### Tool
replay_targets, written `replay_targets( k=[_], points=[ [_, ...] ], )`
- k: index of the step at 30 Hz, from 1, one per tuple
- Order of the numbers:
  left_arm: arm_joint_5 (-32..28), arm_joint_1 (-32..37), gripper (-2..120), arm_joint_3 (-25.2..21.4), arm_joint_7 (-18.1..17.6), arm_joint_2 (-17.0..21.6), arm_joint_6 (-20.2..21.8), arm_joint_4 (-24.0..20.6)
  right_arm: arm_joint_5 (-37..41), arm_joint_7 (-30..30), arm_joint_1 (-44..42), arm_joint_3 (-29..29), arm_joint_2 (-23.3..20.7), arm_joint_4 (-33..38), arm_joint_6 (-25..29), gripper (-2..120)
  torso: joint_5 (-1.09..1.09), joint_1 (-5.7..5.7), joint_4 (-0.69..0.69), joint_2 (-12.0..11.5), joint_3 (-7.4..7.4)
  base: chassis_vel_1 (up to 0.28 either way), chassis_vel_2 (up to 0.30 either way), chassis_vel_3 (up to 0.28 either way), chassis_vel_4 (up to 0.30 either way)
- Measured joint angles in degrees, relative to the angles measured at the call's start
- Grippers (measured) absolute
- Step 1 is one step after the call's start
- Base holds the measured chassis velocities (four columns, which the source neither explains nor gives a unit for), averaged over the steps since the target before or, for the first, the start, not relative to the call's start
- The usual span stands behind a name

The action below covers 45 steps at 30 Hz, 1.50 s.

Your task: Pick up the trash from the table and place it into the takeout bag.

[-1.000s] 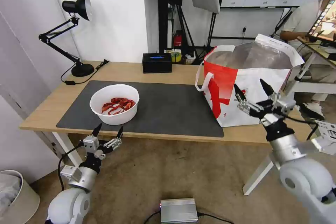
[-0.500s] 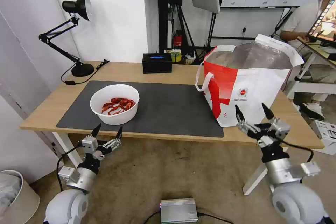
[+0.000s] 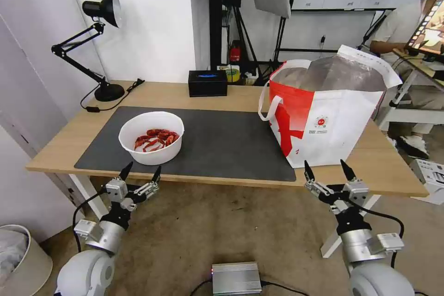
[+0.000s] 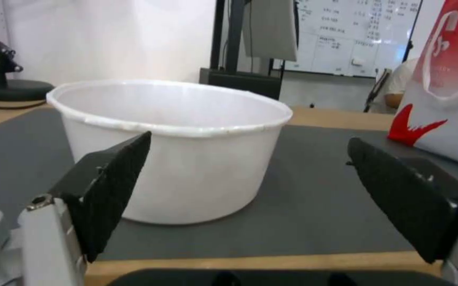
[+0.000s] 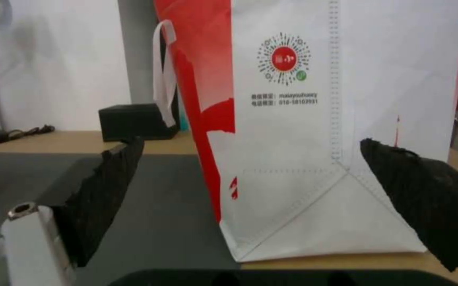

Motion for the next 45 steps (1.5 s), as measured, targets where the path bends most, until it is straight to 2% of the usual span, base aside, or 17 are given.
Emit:
replay_targets(
  k=[18, 33, 38, 44, 45],
  points=[
    [-0.87, -1.82, 100, -0.08, -0.62, 1.03, 2.44, -2.21, -2.98, -0.02, -1.04, -4.0, 1.33, 0.96, -1.31, 100, 0.0, 0.0, 0.0, -0.01, 0.0, 0.0, 0.0, 0.0, 0.0],
    [-1.77, -6.28, 100, 1.55, -2.22, 4.54, 6.06, -2.39, -4.48, 0.51, -0.95, -4.57, 1.95, -0.01, -1.34, 100, 0.0, 0.0, 0.0, 0.0, 0.0, 0.0, 0.0, 0.0, 0.0],
    [-2.61, -7.38, 100, 1.05, -2.65, 6.87, 8.53, -3.2, -4.48, 0.52, -0.93, -4.57, 1.94, -0.03, -1.34, 100, -0.01, 0.0, 0.0, 0.0, 0.0, 0.0, 0.0, 0.0, 0.0],
    [-6.02, -9.88, 100, -0.31, -4.9, 13.68, 13.26, -4.28, -4.45, 0.52, -0.91, -4.55, 1.93, -0.04, -1.34, 100, 0.0, 0.0, 0.0, 0.0, 0.0, 0.0, 0.0, 0.0, 0.0],
    [-6.02, -9.88, 100, -0.31, -4.9, 13.68, 13.26, -4.28, -4.45, 0.52, -0.91, -4.55, 1.93, -0.04, -1.34, 100, 0.0, 0.0, 0.0, 0.0, 0.0, 0.0, 0.0, 0.0, 0.0]
  ],
)
